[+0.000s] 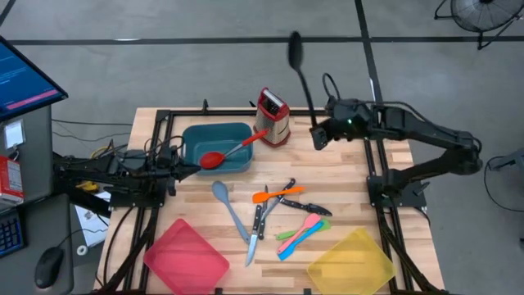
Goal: Pick & Place Kitchen Items
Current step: Put the black serving spoon into the blue bin
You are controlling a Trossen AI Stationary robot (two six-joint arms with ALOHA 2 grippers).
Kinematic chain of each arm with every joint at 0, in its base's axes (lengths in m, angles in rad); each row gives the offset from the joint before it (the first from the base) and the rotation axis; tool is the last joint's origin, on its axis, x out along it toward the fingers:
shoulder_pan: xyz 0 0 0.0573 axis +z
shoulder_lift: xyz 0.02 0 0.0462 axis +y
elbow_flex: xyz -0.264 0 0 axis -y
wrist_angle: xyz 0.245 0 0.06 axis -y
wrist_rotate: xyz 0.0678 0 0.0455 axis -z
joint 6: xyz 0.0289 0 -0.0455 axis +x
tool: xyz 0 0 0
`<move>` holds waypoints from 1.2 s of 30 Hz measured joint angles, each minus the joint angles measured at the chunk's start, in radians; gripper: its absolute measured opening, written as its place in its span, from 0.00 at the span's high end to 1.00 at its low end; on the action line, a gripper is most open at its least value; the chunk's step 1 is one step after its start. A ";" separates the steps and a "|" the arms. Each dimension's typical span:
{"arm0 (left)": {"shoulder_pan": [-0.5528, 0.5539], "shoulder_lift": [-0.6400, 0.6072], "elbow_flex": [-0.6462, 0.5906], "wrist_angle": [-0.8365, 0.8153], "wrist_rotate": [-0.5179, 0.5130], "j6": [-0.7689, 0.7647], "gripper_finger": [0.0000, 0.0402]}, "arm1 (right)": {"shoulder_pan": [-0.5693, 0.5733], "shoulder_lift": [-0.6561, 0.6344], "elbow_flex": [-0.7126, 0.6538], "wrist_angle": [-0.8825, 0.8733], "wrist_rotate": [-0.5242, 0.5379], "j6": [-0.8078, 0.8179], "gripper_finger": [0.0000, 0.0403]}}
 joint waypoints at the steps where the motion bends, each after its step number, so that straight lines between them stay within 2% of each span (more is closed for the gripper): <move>1: 0.000 0.000 0.000 0.004 0.001 0.000 1.00 | 0.003 0.025 0.039 -0.003 -0.003 -0.055 0.76; 5: 0.000 0.000 0.000 0.023 0.001 0.000 1.00 | 0.019 0.140 0.191 -0.023 -0.029 -0.252 0.76; 8: 0.000 0.000 0.000 0.036 0.003 0.000 1.00 | 0.020 0.243 0.305 -0.066 -0.029 -0.321 0.76; 13: 0.000 0.000 0.000 0.042 0.003 0.000 1.00 | 0.016 0.419 0.477 -0.187 -0.027 -0.378 0.76; 19: 0.000 0.000 0.000 0.052 0.003 -0.001 1.00 | 0.018 0.600 0.631 -0.364 -0.029 -0.360 0.76; 25: 0.000 0.000 0.000 0.059 0.002 -0.001 1.00 | 0.043 0.731 0.696 -0.481 -0.067 -0.356 0.76; 32: 0.000 0.000 0.000 0.064 0.000 -0.001 1.00 | 0.085 0.818 0.701 -0.488 -0.156 -0.379 0.76; 36: 0.000 0.000 0.000 0.067 0.000 -0.001 1.00 | 0.099 0.862 0.701 -0.485 -0.168 -0.402 0.76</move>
